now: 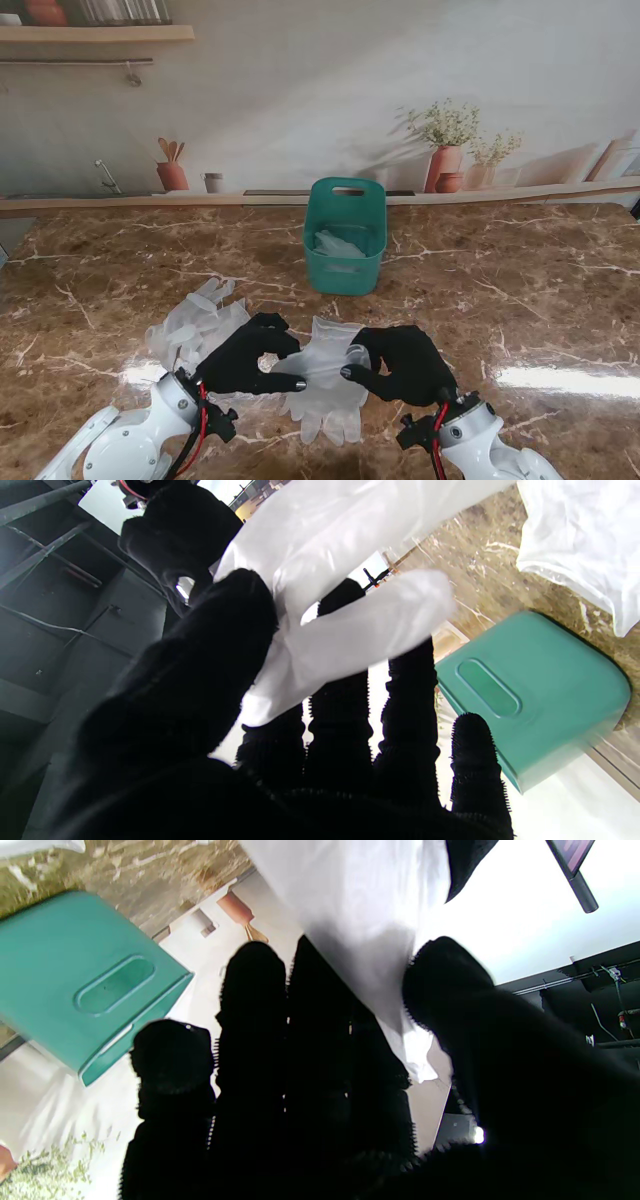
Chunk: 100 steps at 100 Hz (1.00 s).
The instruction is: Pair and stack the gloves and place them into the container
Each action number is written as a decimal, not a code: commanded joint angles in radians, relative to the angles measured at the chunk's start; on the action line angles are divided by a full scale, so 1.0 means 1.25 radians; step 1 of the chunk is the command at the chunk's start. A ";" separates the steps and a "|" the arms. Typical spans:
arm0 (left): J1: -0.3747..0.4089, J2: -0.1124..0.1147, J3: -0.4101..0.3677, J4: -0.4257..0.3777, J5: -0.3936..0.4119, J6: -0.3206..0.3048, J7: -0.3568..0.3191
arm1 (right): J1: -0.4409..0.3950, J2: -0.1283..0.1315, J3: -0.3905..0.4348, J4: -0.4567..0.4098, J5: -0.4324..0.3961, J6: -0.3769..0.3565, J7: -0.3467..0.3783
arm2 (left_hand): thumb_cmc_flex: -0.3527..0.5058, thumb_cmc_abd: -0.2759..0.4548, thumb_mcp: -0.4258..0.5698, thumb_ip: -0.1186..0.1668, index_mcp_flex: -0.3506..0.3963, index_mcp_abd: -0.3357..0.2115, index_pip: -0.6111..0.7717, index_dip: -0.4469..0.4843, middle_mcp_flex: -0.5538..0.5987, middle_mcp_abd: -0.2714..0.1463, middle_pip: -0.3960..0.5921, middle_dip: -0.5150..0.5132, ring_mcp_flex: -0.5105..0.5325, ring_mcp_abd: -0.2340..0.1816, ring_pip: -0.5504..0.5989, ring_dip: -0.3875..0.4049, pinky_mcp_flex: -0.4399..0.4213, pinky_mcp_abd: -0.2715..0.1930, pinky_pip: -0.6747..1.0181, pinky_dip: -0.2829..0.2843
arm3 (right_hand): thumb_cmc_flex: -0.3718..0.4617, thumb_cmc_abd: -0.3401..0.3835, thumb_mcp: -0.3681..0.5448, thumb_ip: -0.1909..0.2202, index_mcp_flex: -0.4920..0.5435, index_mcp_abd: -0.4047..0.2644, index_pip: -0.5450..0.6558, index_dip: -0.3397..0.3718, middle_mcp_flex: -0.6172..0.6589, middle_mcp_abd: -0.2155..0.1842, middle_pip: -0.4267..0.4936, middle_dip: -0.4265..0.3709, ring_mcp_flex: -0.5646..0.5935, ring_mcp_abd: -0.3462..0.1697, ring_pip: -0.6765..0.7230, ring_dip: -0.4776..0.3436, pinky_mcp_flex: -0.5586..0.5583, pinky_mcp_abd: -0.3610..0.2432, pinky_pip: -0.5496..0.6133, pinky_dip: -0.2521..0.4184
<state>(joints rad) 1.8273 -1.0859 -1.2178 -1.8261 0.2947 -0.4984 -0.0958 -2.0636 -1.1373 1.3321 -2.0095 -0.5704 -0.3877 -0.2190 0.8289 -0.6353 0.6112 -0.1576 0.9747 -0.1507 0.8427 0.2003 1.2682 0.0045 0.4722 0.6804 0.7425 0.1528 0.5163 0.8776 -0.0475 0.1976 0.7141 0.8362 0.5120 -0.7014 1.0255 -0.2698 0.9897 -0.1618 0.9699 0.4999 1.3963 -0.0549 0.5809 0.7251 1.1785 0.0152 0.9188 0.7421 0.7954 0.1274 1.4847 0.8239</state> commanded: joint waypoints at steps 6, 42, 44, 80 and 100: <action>0.027 0.010 0.000 -0.004 -0.021 -0.002 -0.030 | -0.044 0.010 0.012 -0.030 0.018 0.017 0.052 | -0.029 -0.006 0.028 -0.035 -0.006 -0.002 0.053 0.025 0.075 -0.025 0.022 -0.080 0.063 -0.020 0.016 -0.024 0.008 -0.004 0.071 -0.022 | 0.010 -0.014 0.020 -0.019 0.017 0.011 0.033 -0.007 0.040 0.029 0.044 0.008 0.052 -0.015 0.020 0.022 0.026 0.006 0.054 -0.025; 0.005 0.031 0.030 0.045 -0.124 0.052 -0.151 | -0.067 0.029 0.033 -0.071 0.091 0.148 0.190 | 0.001 0.077 -0.009 -0.031 -0.058 0.050 0.048 0.081 0.080 -0.010 0.027 -0.188 0.077 -0.016 0.005 -0.066 -0.004 -0.031 0.103 -0.058 | 0.020 -0.010 -0.001 -0.016 0.015 0.040 0.040 -0.028 0.041 0.023 0.112 0.010 0.086 -0.011 0.041 0.034 0.060 0.001 0.085 -0.040; 0.001 0.031 0.033 0.050 -0.125 0.056 -0.153 | -0.064 0.030 0.033 -0.070 0.094 0.158 0.198 | 0.005 0.083 -0.009 -0.029 -0.062 0.049 0.044 0.081 0.071 -0.006 0.026 -0.189 0.069 -0.012 0.003 -0.066 -0.009 -0.028 0.100 -0.060 | 0.020 -0.009 -0.001 -0.015 0.015 0.040 0.040 -0.028 0.042 0.023 0.113 0.010 0.086 -0.011 0.041 0.034 0.060 0.001 0.085 -0.040; -0.059 0.024 0.067 0.141 -0.108 0.122 -0.152 | 0.103 0.037 -0.036 0.063 0.140 0.235 0.258 | -0.057 0.086 -0.001 -0.004 -0.149 0.054 -0.278 0.050 -0.243 0.016 -0.065 -0.200 -0.154 0.012 -0.099 -0.095 -0.033 -0.001 -0.077 -0.027 | 0.023 0.004 -0.005 -0.009 0.006 0.032 0.039 -0.025 0.036 0.021 0.123 0.012 0.059 -0.015 0.056 0.048 0.024 -0.007 0.086 -0.044; -0.084 0.015 0.077 0.186 -0.138 0.137 -0.141 | 0.199 0.039 -0.084 0.164 0.151 0.211 0.269 | -0.103 0.089 0.056 0.035 -0.236 0.015 -0.404 0.026 -0.402 0.022 -0.115 -0.228 -0.247 -0.003 -0.159 -0.125 -0.046 -0.021 -0.187 -0.012 | 0.020 0.007 0.004 -0.008 -0.003 0.013 0.034 -0.009 0.031 0.018 0.120 0.027 0.020 -0.022 0.083 0.067 -0.017 -0.013 0.085 -0.040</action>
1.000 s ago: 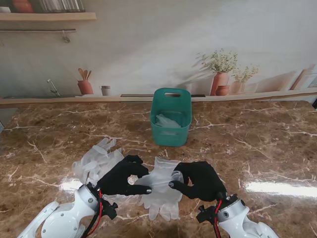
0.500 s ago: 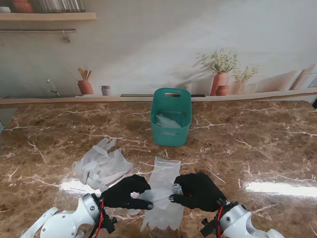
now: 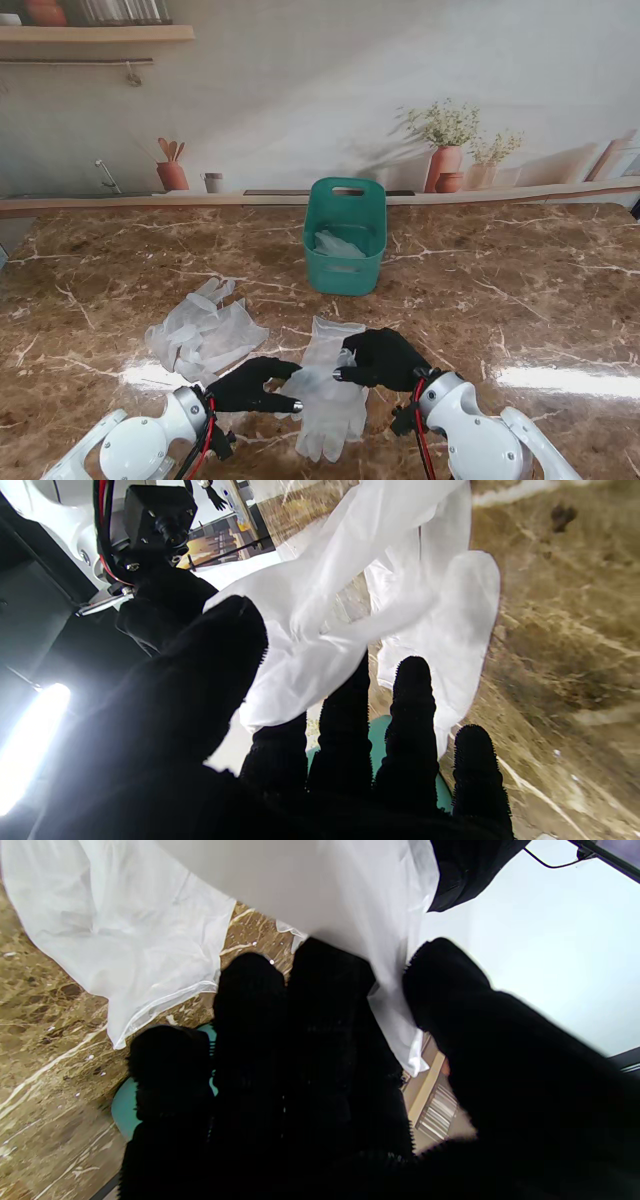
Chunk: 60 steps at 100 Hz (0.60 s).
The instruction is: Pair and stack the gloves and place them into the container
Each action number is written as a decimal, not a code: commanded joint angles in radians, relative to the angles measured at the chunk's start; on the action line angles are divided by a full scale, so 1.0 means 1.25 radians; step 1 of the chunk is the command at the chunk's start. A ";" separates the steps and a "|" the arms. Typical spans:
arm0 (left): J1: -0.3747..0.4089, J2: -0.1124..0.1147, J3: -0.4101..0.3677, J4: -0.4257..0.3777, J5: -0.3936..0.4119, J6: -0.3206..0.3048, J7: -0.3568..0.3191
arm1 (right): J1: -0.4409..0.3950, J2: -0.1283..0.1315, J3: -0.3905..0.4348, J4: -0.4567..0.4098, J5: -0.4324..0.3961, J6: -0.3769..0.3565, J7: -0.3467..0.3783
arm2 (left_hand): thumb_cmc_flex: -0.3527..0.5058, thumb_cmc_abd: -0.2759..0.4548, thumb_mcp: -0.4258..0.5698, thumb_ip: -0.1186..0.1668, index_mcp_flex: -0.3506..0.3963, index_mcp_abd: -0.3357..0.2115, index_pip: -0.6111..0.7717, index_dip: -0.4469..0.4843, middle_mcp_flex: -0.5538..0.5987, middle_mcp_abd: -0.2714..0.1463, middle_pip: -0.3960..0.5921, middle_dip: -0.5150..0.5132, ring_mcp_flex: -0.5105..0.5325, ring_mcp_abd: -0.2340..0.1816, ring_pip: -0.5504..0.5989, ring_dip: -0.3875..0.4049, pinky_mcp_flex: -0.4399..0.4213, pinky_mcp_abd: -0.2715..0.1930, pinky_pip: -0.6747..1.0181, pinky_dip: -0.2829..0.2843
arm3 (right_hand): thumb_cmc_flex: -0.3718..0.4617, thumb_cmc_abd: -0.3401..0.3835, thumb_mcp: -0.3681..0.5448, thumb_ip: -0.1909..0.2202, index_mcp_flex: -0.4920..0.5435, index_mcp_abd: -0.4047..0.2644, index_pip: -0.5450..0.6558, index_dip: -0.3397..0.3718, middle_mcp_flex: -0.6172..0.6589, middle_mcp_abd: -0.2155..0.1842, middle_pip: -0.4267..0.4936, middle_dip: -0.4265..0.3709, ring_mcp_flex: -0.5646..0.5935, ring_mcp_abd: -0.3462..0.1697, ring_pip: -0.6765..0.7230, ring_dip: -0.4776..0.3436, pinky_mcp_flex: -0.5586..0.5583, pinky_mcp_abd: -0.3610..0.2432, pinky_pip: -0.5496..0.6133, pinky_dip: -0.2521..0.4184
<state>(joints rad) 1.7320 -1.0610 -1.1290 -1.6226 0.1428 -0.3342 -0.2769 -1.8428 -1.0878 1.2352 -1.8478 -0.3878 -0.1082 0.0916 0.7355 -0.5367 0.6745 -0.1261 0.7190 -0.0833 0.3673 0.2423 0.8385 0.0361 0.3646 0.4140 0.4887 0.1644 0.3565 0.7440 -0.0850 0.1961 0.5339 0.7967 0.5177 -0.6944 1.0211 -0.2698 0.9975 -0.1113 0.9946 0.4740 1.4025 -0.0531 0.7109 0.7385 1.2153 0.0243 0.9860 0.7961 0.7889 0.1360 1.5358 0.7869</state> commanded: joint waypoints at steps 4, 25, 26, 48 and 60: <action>-0.013 -0.006 0.009 0.032 -0.032 0.006 0.001 | 0.036 -0.001 -0.014 0.051 0.005 -0.021 0.020 | -0.027 0.009 0.005 0.010 -0.035 -0.043 -0.026 -0.005 -0.094 -0.005 -0.037 -0.027 -0.071 -0.017 -0.043 -0.030 -0.014 -0.029 -0.086 0.049 | 0.014 0.001 0.011 -0.008 -0.012 -0.031 0.012 0.016 0.025 0.017 0.015 0.022 -0.017 -0.030 0.036 0.027 -0.019 -0.022 0.044 -0.008; -0.042 -0.015 0.023 0.073 -0.098 0.004 -0.006 | 0.085 -0.003 -0.043 0.112 -0.022 -0.038 0.004 | -0.040 -0.002 -0.003 0.011 -0.060 -0.049 -0.036 -0.008 -0.202 -0.004 -0.061 -0.051 -0.149 -0.036 -0.083 -0.053 -0.025 -0.056 -0.187 0.101 | 0.011 0.000 0.020 -0.009 -0.015 -0.045 0.006 0.025 0.024 0.011 0.012 0.040 -0.032 -0.038 0.051 0.035 -0.031 -0.026 0.044 -0.003; -0.044 -0.015 0.024 0.075 -0.101 0.005 -0.007 | 0.086 -0.002 -0.044 0.114 -0.022 -0.038 0.004 | -0.041 -0.002 -0.005 0.011 -0.061 -0.049 -0.037 -0.009 -0.206 -0.003 -0.062 -0.053 -0.154 -0.037 -0.085 -0.054 -0.025 -0.058 -0.195 0.107 | 0.010 0.000 0.020 -0.010 -0.015 -0.045 0.006 0.025 0.024 0.011 0.012 0.041 -0.032 -0.038 0.051 0.035 -0.031 -0.026 0.044 -0.003; -0.062 -0.024 0.033 0.105 -0.149 -0.006 -0.003 | 0.091 0.001 -0.038 0.116 -0.030 -0.035 0.018 | -0.071 -0.007 -0.039 0.012 -0.085 -0.054 -0.053 -0.016 -0.256 -0.004 -0.072 -0.055 -0.193 -0.045 -0.107 -0.062 -0.019 -0.065 -0.241 0.087 | 0.010 -0.003 0.029 -0.010 -0.017 -0.045 0.003 0.029 0.023 0.011 0.013 0.052 -0.040 -0.039 0.059 0.039 -0.042 -0.027 0.041 0.000; -0.067 -0.029 0.037 0.118 -0.192 -0.015 -0.010 | 0.093 0.000 -0.037 0.128 -0.033 -0.078 0.006 | -0.067 -0.008 -0.053 0.016 -0.080 -0.046 -0.048 -0.014 -0.265 -0.002 -0.073 -0.056 -0.199 -0.048 -0.112 -0.063 -0.009 -0.067 -0.268 0.045 | 0.011 -0.005 0.033 -0.011 -0.020 -0.060 0.001 0.038 0.021 0.010 0.015 0.063 -0.048 -0.043 0.066 0.045 -0.049 -0.027 0.038 0.003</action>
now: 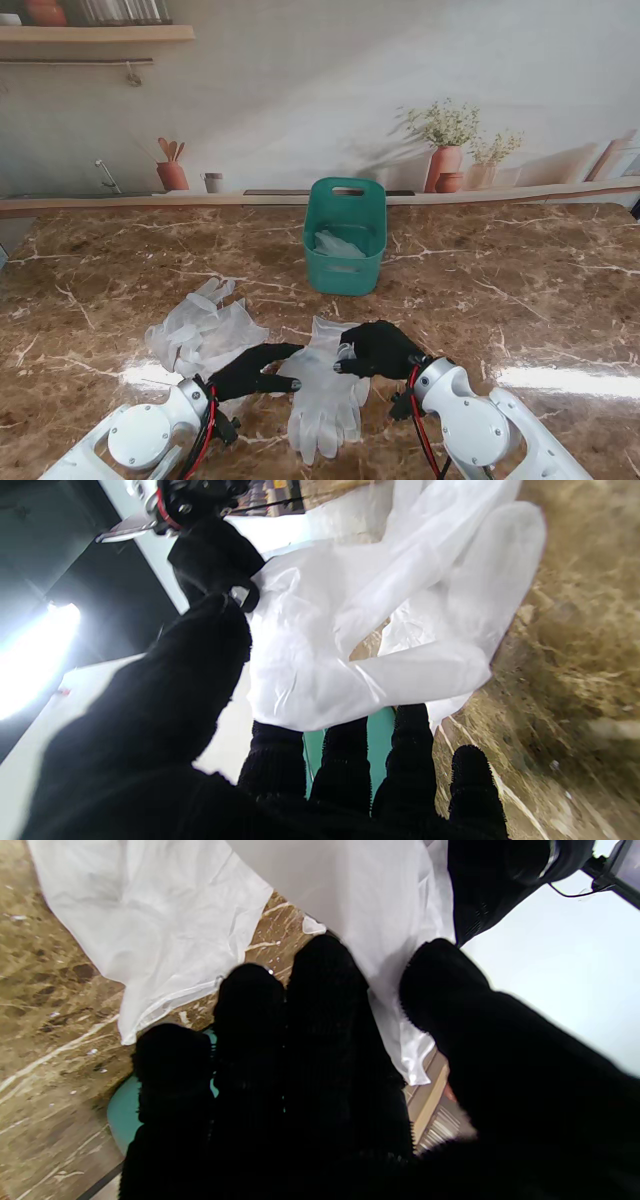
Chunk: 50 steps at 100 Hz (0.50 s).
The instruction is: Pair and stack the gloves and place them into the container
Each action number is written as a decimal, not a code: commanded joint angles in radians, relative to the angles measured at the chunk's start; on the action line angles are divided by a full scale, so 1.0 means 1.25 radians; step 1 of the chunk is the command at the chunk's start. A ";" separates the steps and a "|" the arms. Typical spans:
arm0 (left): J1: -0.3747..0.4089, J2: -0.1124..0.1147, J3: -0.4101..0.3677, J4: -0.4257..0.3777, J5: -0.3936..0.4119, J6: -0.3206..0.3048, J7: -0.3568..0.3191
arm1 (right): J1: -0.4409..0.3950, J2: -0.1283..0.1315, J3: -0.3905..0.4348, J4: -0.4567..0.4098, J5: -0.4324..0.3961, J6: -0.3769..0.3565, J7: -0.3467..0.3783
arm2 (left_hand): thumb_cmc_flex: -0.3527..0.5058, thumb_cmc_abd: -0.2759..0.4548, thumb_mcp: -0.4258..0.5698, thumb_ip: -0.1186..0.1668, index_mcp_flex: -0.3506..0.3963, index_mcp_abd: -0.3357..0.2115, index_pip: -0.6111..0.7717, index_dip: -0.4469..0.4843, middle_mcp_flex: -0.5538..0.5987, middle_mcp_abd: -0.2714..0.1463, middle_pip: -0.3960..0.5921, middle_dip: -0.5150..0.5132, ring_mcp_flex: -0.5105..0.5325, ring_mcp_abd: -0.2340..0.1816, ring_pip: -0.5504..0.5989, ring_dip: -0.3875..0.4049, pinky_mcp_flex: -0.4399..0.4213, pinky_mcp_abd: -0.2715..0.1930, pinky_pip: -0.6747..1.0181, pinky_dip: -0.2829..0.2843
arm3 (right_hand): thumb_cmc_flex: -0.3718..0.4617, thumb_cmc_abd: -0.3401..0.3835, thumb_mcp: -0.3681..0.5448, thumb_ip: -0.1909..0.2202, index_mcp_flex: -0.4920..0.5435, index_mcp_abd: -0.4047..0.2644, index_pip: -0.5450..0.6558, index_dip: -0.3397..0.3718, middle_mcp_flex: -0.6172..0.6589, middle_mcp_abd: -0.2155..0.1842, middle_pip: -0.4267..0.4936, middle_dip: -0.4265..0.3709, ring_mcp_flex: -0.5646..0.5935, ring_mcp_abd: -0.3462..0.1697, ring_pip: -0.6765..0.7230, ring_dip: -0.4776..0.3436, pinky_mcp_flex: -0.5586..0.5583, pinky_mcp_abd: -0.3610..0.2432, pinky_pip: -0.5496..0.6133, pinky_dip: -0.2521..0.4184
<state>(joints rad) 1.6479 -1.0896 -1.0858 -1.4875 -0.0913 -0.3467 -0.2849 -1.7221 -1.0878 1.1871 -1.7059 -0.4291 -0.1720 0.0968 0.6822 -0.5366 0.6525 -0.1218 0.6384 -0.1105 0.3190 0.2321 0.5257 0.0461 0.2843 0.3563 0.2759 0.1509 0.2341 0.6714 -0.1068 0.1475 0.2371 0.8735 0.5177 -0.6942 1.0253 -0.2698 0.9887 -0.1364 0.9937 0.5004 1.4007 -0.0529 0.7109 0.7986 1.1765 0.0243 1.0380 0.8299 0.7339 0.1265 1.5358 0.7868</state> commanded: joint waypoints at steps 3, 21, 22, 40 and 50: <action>-0.001 -0.006 0.003 0.011 -0.007 -0.006 -0.005 | -0.003 0.000 0.002 0.018 0.000 -0.041 -0.001 | -0.031 -0.007 -0.038 0.012 -0.014 -0.014 -0.010 -0.006 -0.013 -0.009 -0.008 -0.009 -0.031 -0.038 -0.015 -0.005 0.008 -0.028 -0.032 -0.020 | 0.011 -0.007 0.030 -0.012 -0.012 -0.042 0.001 0.018 0.022 0.009 0.016 0.017 -0.020 -0.043 0.026 0.019 -0.010 -0.020 0.037 0.004; 0.000 -0.010 0.000 0.006 -0.072 0.004 -0.026 | -0.002 0.009 0.010 0.022 -0.014 -0.124 0.017 | -0.039 0.040 -0.146 0.019 0.064 0.055 0.048 0.026 -0.003 0.006 -0.007 -0.001 -0.038 -0.035 -0.017 -0.004 0.013 -0.026 -0.043 -0.082 | 0.018 -0.011 0.030 -0.011 -0.011 -0.061 -0.007 0.021 0.017 0.009 0.023 0.032 -0.031 -0.048 0.030 0.027 -0.025 -0.022 0.028 0.009; 0.000 -0.011 -0.001 0.005 -0.074 0.007 -0.026 | -0.002 0.010 0.011 0.022 -0.016 -0.129 0.019 | -0.038 0.044 -0.153 0.020 0.072 0.059 0.052 0.028 -0.001 0.007 -0.007 -0.001 -0.038 -0.035 -0.017 -0.004 0.012 -0.026 -0.042 -0.083 | 0.017 -0.011 0.030 -0.011 -0.012 -0.063 -0.007 0.021 0.017 0.009 0.023 0.033 -0.032 -0.048 0.030 0.027 -0.026 -0.023 0.027 0.009; 0.003 -0.015 -0.010 -0.008 -0.105 0.026 -0.030 | 0.009 0.023 0.013 0.026 -0.027 -0.199 0.056 | -0.011 0.133 -0.301 0.037 0.130 0.086 0.070 0.043 0.020 0.019 -0.005 0.009 -0.038 -0.030 -0.018 -0.002 0.009 -0.025 -0.034 -0.091 | 0.022 -0.013 0.032 -0.010 -0.011 -0.077 -0.011 0.025 0.012 0.005 0.026 0.045 -0.042 -0.052 0.026 0.033 -0.039 -0.022 0.011 0.012; 0.012 -0.018 -0.016 -0.024 -0.116 0.047 -0.025 | 0.016 0.028 0.011 0.029 -0.029 -0.231 0.070 | 0.011 0.137 -0.301 0.038 0.164 0.103 0.081 0.046 0.038 0.025 0.005 0.014 -0.034 -0.027 -0.014 0.001 0.011 -0.027 -0.038 -0.096 | 0.022 -0.014 0.033 -0.010 -0.011 -0.082 -0.012 0.028 0.010 0.002 0.027 0.049 -0.045 -0.053 0.023 0.036 -0.043 -0.021 0.004 0.015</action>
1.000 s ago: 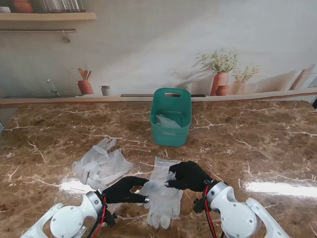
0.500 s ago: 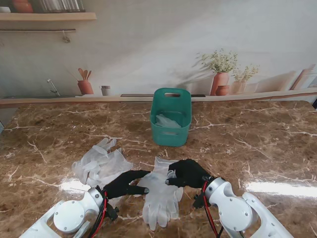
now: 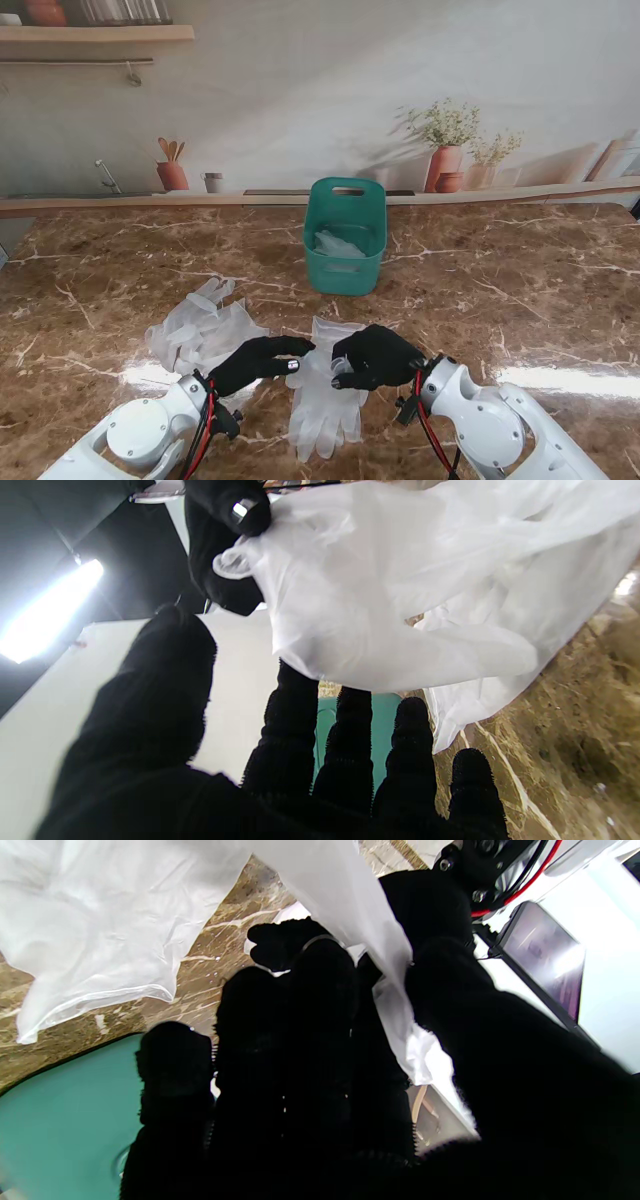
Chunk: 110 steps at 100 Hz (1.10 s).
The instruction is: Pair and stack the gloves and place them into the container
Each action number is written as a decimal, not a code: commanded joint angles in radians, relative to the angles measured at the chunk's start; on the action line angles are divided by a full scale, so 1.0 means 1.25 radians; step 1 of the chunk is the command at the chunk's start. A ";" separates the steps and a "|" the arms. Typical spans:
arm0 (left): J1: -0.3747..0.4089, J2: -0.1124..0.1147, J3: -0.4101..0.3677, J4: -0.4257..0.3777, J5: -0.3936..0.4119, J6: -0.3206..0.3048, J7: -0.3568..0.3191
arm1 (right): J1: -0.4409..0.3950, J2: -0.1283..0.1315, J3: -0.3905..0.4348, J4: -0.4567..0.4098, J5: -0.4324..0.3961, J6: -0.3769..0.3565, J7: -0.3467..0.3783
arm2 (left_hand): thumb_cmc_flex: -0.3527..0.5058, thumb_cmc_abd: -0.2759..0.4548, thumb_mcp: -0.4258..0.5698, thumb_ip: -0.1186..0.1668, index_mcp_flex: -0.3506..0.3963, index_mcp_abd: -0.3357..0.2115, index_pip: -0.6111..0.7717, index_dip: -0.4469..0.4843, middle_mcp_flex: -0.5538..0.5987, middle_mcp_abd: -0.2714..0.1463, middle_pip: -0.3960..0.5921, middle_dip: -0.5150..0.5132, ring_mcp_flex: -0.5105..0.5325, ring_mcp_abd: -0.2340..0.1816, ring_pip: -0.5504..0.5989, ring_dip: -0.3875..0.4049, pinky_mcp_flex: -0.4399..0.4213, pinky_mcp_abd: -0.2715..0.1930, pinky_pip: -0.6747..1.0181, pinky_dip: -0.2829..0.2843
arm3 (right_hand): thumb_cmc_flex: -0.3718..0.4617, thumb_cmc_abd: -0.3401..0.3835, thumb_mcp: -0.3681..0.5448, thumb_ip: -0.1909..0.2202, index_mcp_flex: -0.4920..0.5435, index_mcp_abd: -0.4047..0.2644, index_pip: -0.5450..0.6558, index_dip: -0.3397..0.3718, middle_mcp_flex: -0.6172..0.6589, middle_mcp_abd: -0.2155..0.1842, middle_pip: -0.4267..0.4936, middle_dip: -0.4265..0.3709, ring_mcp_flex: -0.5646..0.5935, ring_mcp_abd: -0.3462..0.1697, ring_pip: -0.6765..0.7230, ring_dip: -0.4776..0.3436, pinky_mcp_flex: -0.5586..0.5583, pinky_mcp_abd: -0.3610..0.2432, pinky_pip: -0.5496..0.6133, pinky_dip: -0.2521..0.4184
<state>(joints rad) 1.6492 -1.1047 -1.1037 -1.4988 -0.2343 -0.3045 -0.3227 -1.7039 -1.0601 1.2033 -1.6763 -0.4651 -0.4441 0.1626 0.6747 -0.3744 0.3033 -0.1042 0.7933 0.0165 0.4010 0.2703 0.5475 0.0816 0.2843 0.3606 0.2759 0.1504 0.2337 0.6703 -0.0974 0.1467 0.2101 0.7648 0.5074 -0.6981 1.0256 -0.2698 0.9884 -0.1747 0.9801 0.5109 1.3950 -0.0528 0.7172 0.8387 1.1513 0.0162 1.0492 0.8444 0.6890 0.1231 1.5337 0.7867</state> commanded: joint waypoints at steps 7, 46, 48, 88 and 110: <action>0.007 -0.003 0.000 -0.015 0.022 0.007 0.011 | 0.002 0.005 -0.005 0.005 -0.010 -0.025 0.011 | 0.023 0.005 -0.020 0.024 0.064 -0.005 0.034 0.024 0.030 -0.009 0.009 0.015 -0.028 -0.027 -0.010 0.004 0.004 -0.025 -0.014 -0.007 | 0.029 -0.010 0.032 -0.011 -0.009 -0.054 -0.002 0.020 0.015 0.002 0.023 0.020 -0.024 -0.046 0.013 0.026 -0.007 -0.018 0.004 0.017; 0.007 -0.014 0.020 -0.025 0.110 -0.013 0.105 | -0.005 0.002 -0.002 -0.006 -0.077 -0.022 -0.026 | 0.188 -0.133 0.203 -0.040 0.052 -0.225 0.401 0.118 0.220 -0.052 0.120 0.291 0.083 -0.015 0.105 0.104 -0.010 -0.032 0.061 0.191 | 0.024 -0.006 0.030 -0.011 -0.010 -0.047 -0.006 0.018 0.020 -0.006 0.018 0.030 -0.017 -0.050 0.006 0.032 -0.002 -0.017 0.000 0.025; 0.008 -0.016 0.020 -0.023 0.117 -0.017 0.120 | -0.008 0.001 -0.002 -0.008 -0.080 -0.012 -0.030 | 0.186 -0.138 0.232 -0.045 0.051 -0.233 0.406 0.126 0.317 -0.065 0.070 0.407 0.120 -0.012 0.129 0.125 0.001 -0.026 0.070 0.204 | 0.022 -0.004 0.030 -0.011 -0.011 -0.044 -0.006 0.018 0.021 -0.006 0.018 0.031 -0.014 -0.050 0.007 0.033 0.002 -0.016 0.000 0.025; -0.017 -0.019 0.050 0.024 0.105 -0.038 0.112 | -0.024 -0.014 -0.016 -0.023 -0.062 0.135 -0.066 | 0.229 -0.099 0.303 -0.045 -0.003 -0.181 0.024 -0.030 0.316 -0.033 0.226 0.505 0.152 0.003 0.185 0.193 -0.011 -0.022 0.110 0.159 | 0.018 -0.006 0.041 -0.013 -0.015 -0.002 0.001 0.010 0.027 -0.005 0.030 0.044 0.002 -0.046 0.023 0.043 0.024 -0.011 0.008 0.033; -0.024 -0.019 0.063 0.033 0.089 -0.062 0.105 | -0.054 -0.026 -0.006 -0.028 -0.075 0.136 -0.131 | 0.228 -0.102 0.307 -0.045 0.054 -0.173 0.057 -0.001 0.309 -0.041 0.238 0.500 0.145 -0.002 0.177 0.189 -0.012 -0.023 0.101 0.174 | 0.005 -0.003 0.052 -0.016 -0.017 -0.001 0.008 0.021 0.027 -0.010 0.049 0.055 0.003 -0.049 0.039 0.048 0.023 -0.011 0.018 0.038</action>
<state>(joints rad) 1.6145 -1.1270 -1.0305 -1.4616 -0.1197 -0.3742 -0.1940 -1.7437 -1.0833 1.1923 -1.7113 -0.5532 -0.2745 0.0056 0.9492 -0.5059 0.6743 -0.1648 0.8027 -0.1634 0.4177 0.2382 0.9449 0.0453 0.5576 0.9891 0.4840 0.1504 0.4558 0.8970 -0.0967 0.1454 0.3345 0.9705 0.5103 -0.7006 1.0418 -0.2698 0.9805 -0.1624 0.9679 0.5212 1.3948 -0.0558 0.7431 0.8857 1.1493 0.0146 1.0666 0.8786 0.7133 0.1213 1.5322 0.8031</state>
